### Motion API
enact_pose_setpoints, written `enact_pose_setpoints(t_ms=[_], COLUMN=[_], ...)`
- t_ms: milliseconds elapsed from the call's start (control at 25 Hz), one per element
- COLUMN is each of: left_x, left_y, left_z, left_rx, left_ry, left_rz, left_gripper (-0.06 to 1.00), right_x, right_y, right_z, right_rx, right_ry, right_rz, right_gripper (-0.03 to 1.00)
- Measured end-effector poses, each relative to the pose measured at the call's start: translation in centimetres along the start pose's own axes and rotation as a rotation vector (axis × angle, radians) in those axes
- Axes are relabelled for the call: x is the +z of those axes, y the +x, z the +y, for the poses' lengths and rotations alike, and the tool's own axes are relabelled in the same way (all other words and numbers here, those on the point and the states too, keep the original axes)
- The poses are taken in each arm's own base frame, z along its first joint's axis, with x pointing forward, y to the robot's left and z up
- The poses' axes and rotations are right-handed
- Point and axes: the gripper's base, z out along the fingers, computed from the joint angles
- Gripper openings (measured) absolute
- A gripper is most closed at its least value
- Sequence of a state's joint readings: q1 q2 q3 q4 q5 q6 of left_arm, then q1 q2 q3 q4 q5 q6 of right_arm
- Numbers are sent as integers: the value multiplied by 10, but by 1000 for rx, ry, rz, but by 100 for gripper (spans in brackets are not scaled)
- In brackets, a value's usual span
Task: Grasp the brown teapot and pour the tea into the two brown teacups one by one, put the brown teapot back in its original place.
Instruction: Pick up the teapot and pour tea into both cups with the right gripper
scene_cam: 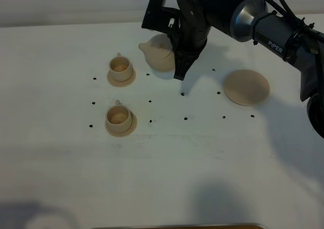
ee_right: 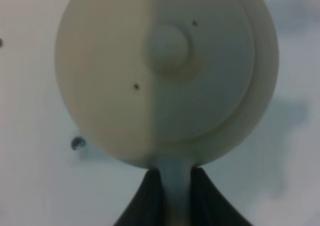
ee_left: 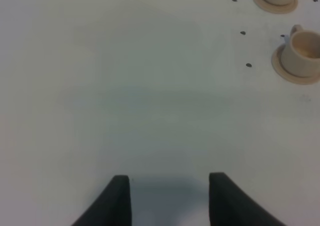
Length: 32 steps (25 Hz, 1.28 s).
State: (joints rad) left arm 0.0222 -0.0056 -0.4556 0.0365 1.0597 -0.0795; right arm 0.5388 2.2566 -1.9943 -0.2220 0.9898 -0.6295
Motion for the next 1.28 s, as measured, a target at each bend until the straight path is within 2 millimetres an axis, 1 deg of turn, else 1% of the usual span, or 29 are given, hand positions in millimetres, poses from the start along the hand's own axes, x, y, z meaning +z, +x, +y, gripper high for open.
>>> enact_pose_setpoints(t_ms=[360, 600, 720, 1080, 1280], left_x=[0, 0, 0, 0, 0], left_y=[0, 0, 0, 0, 0], left_z=[0, 0, 0, 0, 0], left_rx=[0, 0, 0, 0, 0], left_ry=[0, 0, 0, 0, 0], left_rz=[0, 0, 0, 0, 0], left_gripper=[43, 43, 43, 43, 43], right_x=[6, 6, 6, 12, 19], right_y=[-3, -14, -16, -25, -26], right_z=[4, 11, 12, 5, 10], right_rx=[-21, -36, -30, -9, -22], right_ry=[9, 17, 22, 39, 24], right_rz=[2, -32, -43, -60, -31], right_gripper=[9, 9, 9, 9, 9])
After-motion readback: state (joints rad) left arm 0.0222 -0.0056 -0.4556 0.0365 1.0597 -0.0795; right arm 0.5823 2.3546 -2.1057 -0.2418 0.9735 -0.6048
